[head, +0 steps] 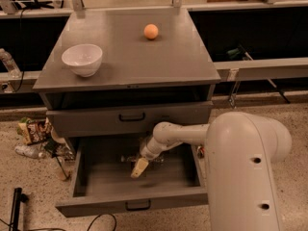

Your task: Pick water bottle from middle drawer and place on counter

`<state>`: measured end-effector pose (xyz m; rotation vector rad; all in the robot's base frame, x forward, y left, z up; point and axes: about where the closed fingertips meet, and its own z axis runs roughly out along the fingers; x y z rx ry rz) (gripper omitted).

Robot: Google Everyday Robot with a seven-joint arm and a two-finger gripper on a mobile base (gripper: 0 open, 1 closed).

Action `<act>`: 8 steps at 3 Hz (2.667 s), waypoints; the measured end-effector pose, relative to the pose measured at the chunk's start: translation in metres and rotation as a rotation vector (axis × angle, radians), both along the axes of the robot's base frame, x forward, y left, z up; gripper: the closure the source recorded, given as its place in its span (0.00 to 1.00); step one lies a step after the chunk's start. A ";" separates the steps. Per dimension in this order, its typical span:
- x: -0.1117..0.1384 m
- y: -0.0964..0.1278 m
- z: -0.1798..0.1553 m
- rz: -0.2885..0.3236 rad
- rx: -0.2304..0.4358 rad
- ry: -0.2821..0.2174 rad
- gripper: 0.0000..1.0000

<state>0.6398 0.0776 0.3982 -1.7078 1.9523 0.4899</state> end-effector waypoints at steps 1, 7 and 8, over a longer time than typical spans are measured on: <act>0.000 0.002 -0.016 0.007 -0.011 0.027 0.17; -0.079 -0.029 0.080 -0.064 0.049 0.006 1.00; -0.094 -0.042 0.127 -0.095 0.122 -0.061 1.00</act>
Offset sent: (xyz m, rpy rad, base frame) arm -0.0035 0.0028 -0.0353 -0.0175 0.0792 0.0277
